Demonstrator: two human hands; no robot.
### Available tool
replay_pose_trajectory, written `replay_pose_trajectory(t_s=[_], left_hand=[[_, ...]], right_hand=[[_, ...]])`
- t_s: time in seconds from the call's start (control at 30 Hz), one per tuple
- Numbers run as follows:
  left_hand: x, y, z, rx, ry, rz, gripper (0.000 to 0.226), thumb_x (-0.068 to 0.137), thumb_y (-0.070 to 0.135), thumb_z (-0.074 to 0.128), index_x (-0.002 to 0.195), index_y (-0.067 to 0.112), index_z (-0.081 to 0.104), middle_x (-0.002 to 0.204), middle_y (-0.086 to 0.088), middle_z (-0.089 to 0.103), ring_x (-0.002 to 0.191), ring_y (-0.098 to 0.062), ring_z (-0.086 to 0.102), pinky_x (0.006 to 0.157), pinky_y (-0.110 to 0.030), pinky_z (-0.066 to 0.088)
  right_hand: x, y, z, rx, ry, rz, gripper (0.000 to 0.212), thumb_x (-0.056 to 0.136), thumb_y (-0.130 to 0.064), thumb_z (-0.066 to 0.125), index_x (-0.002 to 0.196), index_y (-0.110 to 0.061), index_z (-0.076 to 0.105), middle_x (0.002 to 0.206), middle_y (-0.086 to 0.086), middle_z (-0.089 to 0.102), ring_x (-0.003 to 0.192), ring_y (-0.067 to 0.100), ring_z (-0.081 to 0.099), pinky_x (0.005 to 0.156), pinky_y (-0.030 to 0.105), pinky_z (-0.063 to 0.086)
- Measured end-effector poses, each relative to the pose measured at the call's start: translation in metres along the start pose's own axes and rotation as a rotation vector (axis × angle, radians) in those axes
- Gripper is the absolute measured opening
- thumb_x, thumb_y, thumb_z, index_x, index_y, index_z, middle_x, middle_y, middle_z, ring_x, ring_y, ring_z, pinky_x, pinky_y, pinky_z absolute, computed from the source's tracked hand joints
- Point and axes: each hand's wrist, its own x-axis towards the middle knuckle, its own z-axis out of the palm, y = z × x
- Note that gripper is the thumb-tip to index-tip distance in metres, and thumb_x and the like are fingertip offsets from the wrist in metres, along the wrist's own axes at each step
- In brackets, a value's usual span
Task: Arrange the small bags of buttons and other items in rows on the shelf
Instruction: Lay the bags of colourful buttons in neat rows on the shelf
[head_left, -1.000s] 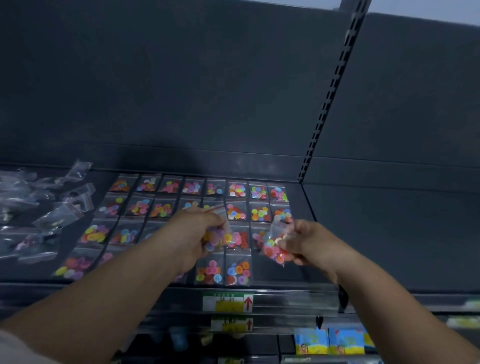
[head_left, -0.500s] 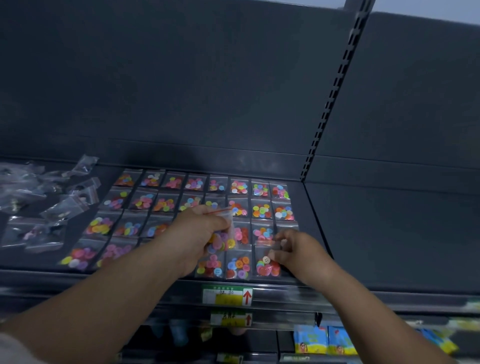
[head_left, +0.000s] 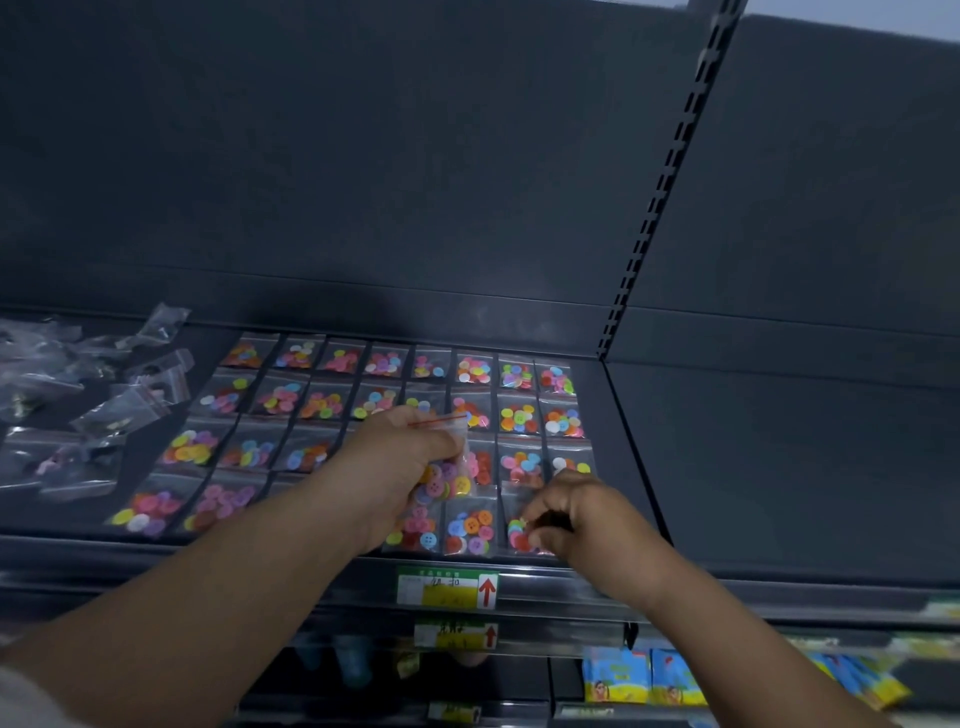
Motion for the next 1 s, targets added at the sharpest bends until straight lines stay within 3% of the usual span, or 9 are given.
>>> replay_pose_trajectory(t_s=[0.17, 0.3, 0.37, 0.47, 0.63, 0.7, 0.83, 1.0], left_hand=[[-0.005, 0.002, 0.003, -0.011, 0.004, -0.01, 0.017, 0.086, 0.006, 0.063, 0.102, 0.01, 0.06, 0.095, -0.013, 0.066, 0.076, -0.019, 0.061, 0.059, -0.027, 0.05], [-0.007, 0.003, 0.007, -0.003, 0.001, -0.032, 0.008, 0.089, 0.007, 0.058, 0.096, 0.009, 0.062, 0.084, -0.011, 0.063, 0.064, -0.014, 0.055, 0.054, -0.025, 0.045], [-0.007, 0.004, 0.008, 0.011, 0.015, -0.037, 0.006, 0.09, 0.008, 0.055, 0.09, 0.01, 0.061, 0.079, -0.009, 0.061, 0.06, -0.014, 0.053, 0.052, -0.025, 0.043], [-0.007, 0.005, 0.01, 0.011, 0.021, -0.052, 0.01, 0.092, 0.008, 0.052, 0.086, 0.011, 0.059, 0.077, -0.01, 0.058, 0.057, -0.014, 0.053, 0.051, -0.026, 0.041], [-0.006, 0.003, 0.012, 0.027, 0.001, -0.055, 0.008, 0.091, 0.01, 0.055, 0.088, 0.009, 0.062, 0.084, -0.013, 0.06, 0.069, -0.021, 0.056, 0.053, -0.029, 0.045], [-0.005, 0.002, 0.014, 0.051, -0.007, -0.052, 0.008, 0.09, 0.011, 0.057, 0.085, 0.011, 0.062, 0.085, -0.013, 0.06, 0.075, -0.024, 0.055, 0.053, -0.029, 0.046], [-0.008, 0.004, 0.024, 0.074, -0.045, -0.029, 0.005, 0.088, 0.012, 0.062, 0.084, 0.013, 0.064, 0.079, -0.009, 0.058, 0.069, -0.02, 0.053, 0.054, -0.028, 0.049], [-0.01, 0.005, 0.046, 0.071, -0.101, -0.011, 0.003, 0.086, 0.013, 0.065, 0.086, 0.016, 0.066, 0.089, -0.009, 0.066, 0.079, -0.022, 0.059, 0.06, -0.029, 0.049]], right_hand=[[0.001, -0.004, -0.002, -0.013, 0.049, -0.075, 0.005, 0.084, -0.02, 0.069, 0.088, -0.02, 0.071, 0.09, -0.013, 0.053, 0.089, 0.001, 0.049, 0.078, 0.009, 0.039], [0.003, -0.002, 0.003, -0.041, 0.056, -0.121, 0.015, 0.087, -0.021, 0.065, 0.101, -0.022, 0.07, 0.11, -0.01, 0.057, 0.109, 0.005, 0.046, 0.091, 0.01, 0.035], [0.002, -0.002, 0.005, -0.072, 0.047, -0.123, 0.02, 0.088, -0.022, 0.063, 0.107, -0.022, 0.068, 0.116, -0.01, 0.056, 0.113, 0.004, 0.043, 0.09, 0.004, 0.028], [0.0, 0.0, 0.005, -0.082, 0.051, -0.113, 0.02, 0.089, -0.022, 0.063, 0.107, -0.021, 0.069, 0.106, -0.013, 0.052, 0.106, 0.002, 0.042, 0.08, -0.004, 0.024], [-0.002, -0.001, 0.003, -0.042, 0.033, -0.07, 0.014, 0.087, -0.022, 0.064, 0.1, -0.02, 0.07, 0.101, -0.01, 0.055, 0.103, 0.006, 0.049, 0.083, 0.003, 0.033], [-0.002, -0.007, -0.001, 0.098, 0.089, -0.007, 0.011, 0.088, -0.021, 0.064, 0.096, -0.019, 0.069, 0.099, -0.006, 0.058, 0.094, 0.008, 0.055, 0.076, 0.002, 0.038], [-0.004, -0.029, -0.017, 0.634, 0.154, 0.152, 0.004, 0.088, -0.019, 0.063, 0.088, -0.018, 0.067, 0.083, 0.001, 0.067, 0.074, 0.007, 0.062, 0.067, 0.015, 0.049], [-0.007, -0.04, -0.03, 0.904, 0.09, 0.263, 0.007, 0.083, -0.008, 0.068, 0.08, -0.014, 0.067, 0.067, -0.003, 0.065, 0.059, 0.007, 0.057, 0.057, 0.02, 0.048]])
